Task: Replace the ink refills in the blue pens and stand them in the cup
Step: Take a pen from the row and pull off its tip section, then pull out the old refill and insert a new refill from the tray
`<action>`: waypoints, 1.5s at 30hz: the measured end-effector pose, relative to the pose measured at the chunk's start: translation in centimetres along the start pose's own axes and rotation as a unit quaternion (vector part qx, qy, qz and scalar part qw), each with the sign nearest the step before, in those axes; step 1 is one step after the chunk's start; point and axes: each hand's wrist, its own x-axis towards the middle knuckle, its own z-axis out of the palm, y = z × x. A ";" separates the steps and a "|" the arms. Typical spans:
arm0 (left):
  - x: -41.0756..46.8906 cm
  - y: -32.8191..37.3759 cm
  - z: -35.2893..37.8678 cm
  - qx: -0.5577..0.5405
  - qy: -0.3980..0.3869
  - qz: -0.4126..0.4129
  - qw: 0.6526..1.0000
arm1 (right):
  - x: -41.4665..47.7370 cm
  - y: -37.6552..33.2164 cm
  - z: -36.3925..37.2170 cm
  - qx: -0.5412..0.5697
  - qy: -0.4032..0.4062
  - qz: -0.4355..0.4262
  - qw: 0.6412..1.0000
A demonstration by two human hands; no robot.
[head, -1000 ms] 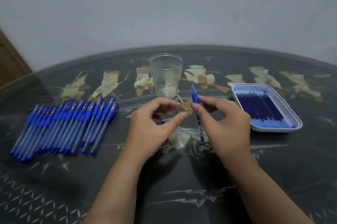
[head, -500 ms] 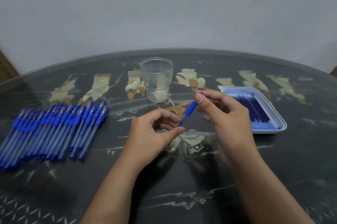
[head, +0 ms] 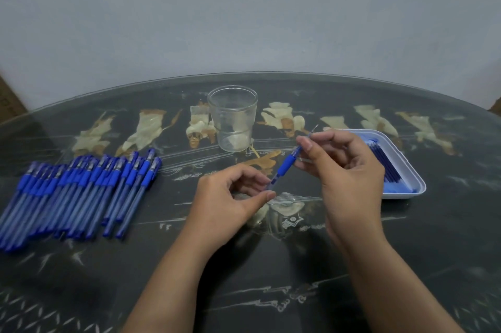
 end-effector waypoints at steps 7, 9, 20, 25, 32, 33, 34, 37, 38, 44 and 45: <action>0.0 -0.1 0.1 0.029 0.017 0.015 0.999 | 1.1 -0.2 0.2 -0.064 -0.014 -0.026 0.997; 0.0 -0.2 0.1 0.046 0.022 0.021 0.998 | 2.4 -1.2 0.2 -0.052 0.009 -0.037 0.998; 0.0 -1.2 0.5 0.019 0.088 0.032 0.995 | 8.8 -0.3 -1.1 -0.306 -0.048 0.024 0.950; 0.0 -1.6 0.6 0.000 0.093 0.033 0.995 | 8.6 3.5 -1.0 -0.462 -0.135 0.050 0.875; 0.1 -1.6 0.7 0.006 0.088 0.033 0.996 | 8.7 5.9 -1.4 -0.518 -0.094 0.021 0.850; 0.1 -1.6 0.7 0.007 0.087 0.035 0.996 | 8.6 6.0 -1.5 -0.522 -0.088 0.015 0.848; 0.1 -1.6 0.7 0.007 0.087 0.035 0.996 | 8.5 6.1 -1.5 -0.527 -0.084 0.007 0.846; 0.1 -1.7 0.6 0.007 0.086 0.035 0.996 | 8.2 6.1 -1.3 -0.541 -0.080 -0.010 0.837; 0.1 -1.7 0.7 0.007 0.086 0.035 0.996 | 8.2 6.1 -1.3 -0.547 -0.078 -0.013 0.833; 0.2 -1.8 0.7 0.011 0.088 0.037 0.995 | 7.7 5.7 -1.4 -0.576 -0.074 -0.026 0.813; 0.2 -1.9 0.7 0.012 0.088 0.037 0.995 | 7.7 5.7 -1.4 -0.579 -0.073 -0.028 0.811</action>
